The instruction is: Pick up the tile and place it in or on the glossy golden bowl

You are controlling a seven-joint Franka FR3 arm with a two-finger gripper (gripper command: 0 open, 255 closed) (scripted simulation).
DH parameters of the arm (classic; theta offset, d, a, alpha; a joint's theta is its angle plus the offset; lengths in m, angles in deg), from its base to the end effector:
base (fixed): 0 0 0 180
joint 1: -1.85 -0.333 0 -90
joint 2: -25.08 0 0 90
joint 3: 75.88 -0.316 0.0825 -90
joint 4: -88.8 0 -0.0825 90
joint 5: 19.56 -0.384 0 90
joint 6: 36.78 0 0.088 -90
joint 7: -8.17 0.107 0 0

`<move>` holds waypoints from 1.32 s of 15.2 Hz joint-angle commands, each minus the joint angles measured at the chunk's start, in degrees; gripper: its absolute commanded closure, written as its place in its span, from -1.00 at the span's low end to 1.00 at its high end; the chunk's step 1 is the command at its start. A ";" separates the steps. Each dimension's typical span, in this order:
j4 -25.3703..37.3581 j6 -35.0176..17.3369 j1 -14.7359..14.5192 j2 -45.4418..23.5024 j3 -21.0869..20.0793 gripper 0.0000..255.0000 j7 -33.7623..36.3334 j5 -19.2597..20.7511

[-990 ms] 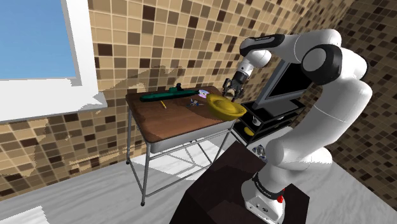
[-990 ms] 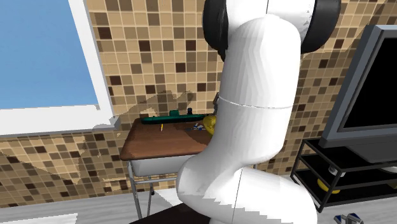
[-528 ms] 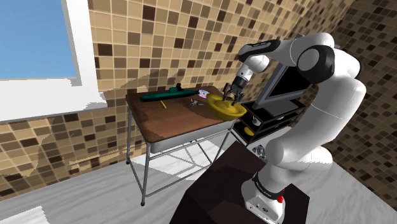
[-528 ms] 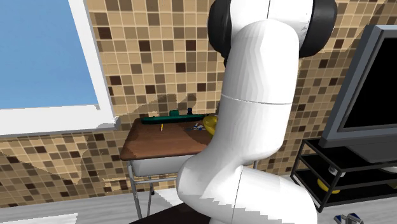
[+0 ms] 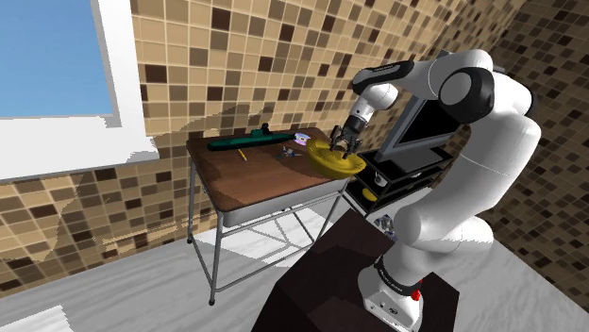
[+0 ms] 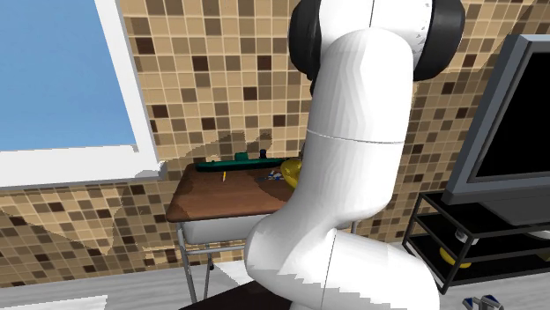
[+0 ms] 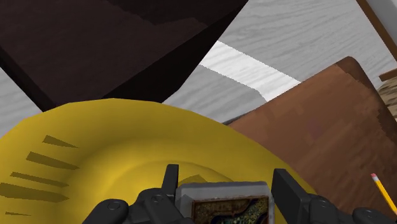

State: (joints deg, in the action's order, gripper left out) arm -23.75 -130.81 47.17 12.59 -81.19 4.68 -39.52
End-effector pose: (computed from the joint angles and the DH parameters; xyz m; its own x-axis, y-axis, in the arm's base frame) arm 0.4306 -0.3183 0.3398 0.6896 -0.5248 -0.4991 -0.7111 -0.6211 -0.3294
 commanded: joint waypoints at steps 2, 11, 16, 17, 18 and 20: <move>-0.98 -3.15 -0.24 -1.33 0.08 1.00 -0.23 0.09; 1.04 -1.26 -0.41 -1.54 0.82 -1.00 -0.12 0.30; 7.10 3.94 0.41 -2.53 1.42 -1.00 0.38 1.04; 7.10 3.94 0.41 -2.53 1.42 -1.00 0.38 1.03; 7.10 3.94 0.41 -2.54 1.42 -1.00 0.38 1.03; 7.10 3.94 0.41 -2.54 1.42 -1.00 0.38 1.03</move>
State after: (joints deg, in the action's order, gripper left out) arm -16.69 -126.89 47.57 10.08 -79.77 5.06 -38.49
